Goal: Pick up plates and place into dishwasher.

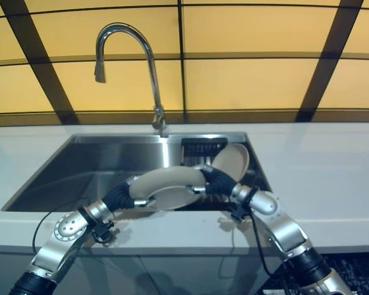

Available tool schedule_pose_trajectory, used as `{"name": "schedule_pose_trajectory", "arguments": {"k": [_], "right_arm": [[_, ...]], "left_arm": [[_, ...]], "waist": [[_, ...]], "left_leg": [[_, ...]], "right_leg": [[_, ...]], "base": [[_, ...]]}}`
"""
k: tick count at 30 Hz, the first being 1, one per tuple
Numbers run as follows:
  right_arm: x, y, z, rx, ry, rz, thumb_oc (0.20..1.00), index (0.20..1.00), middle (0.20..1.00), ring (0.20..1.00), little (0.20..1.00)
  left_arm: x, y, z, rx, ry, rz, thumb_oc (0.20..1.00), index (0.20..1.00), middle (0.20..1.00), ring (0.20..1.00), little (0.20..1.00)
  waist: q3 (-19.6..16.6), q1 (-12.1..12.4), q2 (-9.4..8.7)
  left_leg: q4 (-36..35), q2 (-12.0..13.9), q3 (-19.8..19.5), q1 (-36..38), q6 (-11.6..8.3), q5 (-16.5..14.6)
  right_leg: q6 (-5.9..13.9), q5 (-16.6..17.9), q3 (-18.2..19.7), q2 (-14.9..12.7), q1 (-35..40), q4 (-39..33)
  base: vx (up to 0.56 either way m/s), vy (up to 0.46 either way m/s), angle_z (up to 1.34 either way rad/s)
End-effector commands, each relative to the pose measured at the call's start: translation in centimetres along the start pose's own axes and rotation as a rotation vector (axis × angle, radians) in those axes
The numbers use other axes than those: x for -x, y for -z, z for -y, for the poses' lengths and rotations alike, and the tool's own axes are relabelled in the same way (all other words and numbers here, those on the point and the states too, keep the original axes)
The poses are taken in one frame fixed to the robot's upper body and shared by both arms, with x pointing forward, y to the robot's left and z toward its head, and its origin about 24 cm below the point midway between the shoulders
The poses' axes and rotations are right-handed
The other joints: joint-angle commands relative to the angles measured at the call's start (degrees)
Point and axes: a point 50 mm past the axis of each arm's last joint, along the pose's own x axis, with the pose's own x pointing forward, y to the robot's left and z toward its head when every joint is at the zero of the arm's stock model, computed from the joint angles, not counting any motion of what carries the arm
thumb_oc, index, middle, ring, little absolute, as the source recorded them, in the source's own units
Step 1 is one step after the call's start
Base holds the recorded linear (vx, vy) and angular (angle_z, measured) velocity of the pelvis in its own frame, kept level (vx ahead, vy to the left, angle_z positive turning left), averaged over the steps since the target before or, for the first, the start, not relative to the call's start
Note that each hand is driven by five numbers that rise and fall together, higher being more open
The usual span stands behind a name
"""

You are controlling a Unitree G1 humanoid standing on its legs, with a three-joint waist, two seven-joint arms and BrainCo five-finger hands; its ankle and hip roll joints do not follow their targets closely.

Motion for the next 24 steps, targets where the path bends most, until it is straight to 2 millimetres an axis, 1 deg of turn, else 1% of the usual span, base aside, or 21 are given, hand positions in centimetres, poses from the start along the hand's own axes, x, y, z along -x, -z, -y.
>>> {"name": "schedule_pose_trajectory", "arguments": {"k": [1,9,14,21,22,23,24], "right_arm": [[-2.3,-2.0,-3.6,-0.083,-0.188,0.166,0.2,0.2,0.2,0.2,0.2],[-2.2,-1.1,-3.8,-0.127,-0.153,0.156,0.2,0.2,0.2,0.2,0.2],[-2.0,-0.9,-4.0,-0.13,-0.13,0.158,0.2,0.2,0.2,0.2,0.2],[-1.8,-0.8,-3.4,-0.123,-0.084,0.154,0.2,0.2,0.2,0.2,0.2],[-1.8,-0.8,-3.3,-0.116,-0.07,0.155,0.2,0.2,0.2,0.2,0.2],[-1.8,-0.8,-3.2,-0.112,-0.059,0.157,0.2,0.2,0.2,0.2,0.2],[-1.8,-0.8,-3.1,-0.11,-0.052,0.158,0.2,0.2,0.2,0.2,0.2]], "left_arm": [[-2.9,-2.8,0.8,0.025,0.034,0.186,0.2,0.2,0.2,0.2,0.2],[-2.9,-2.3,1.0,0.055,0.019,0.183,0.2,0.2,0.2,0.2,0.2],[-2.9,-2.2,1.2,0.06,0.013,0.182,0.2,0.2,0.2,0.2,0.2],[-2.8,-2.0,0.7,0.095,-0.044,0.178,0.2,0.2,0.2,0.2,0.2],[-2.8,-2.0,0.5,0.102,-0.059,0.176,0.297,0.297,0.297,0.297,0.297],[-2.8,-2.0,0.4,0.101,-0.074,0.176,0.558,0.558,0.558,0.558,0.558],[-2.8,-1.9,0.4,0.101,-0.083,0.174,0.871,0.871,0.871,0.871,0.871]], "waist": [[-0.5,0.4,-1.98],[-0.3,0.2,-2.03],[-0.3,0.0,-1.87],[-0.6,-0.3,-1.77],[-0.6,-0.3,-1.79],[-0.6,-0.3,-1.78],[-0.6,-0.3,-1.78]], "left_leg": [[0.1,-1.7,2.8,-5.7,1.36,-0.7],[0.1,-1.7,2.8,-5.8,1.53,-0.8],[0.1,-1.5,3.1,-5.7,1.41,-0.8],[0.1,-1.5,3.5,-5.8,1.32,-0.7],[0.1,-1.5,3.6,-5.9,1.32,-0.8],[0.1,-1.5,3.6,-5.9,1.33,-0.7],[0.1,-1.5,3.6,-5.9,1.33,-0.7]], "right_leg": [[3.63,-6.2,1.0,-0.9,0.0,0.2],[3.56,-6.2,1.4,-0.6,0.0,0.2],[3.53,-6.2,1.4,-0.6,0.0,0.2],[3.42,-6.3,1.5,-0.5,-0.2,0.2],[3.41,-6.3,1.4,-0.5,-0.2,0.2],[3.37,-6.3,1.4,-0.5,-0.2,0.2],[3.36,-6.3,1.4,-0.5,-0.2,0.2]], "base": [[0.0,0.0,0.0],[0.0,0.0,0.0],[0.0,0.0,0.0],[-0.02,0.0,0.0],[-0.04,-0.003,0.0],[-0.04,-0.003,0.0],[-0.04,-0.002,0.0]]}}
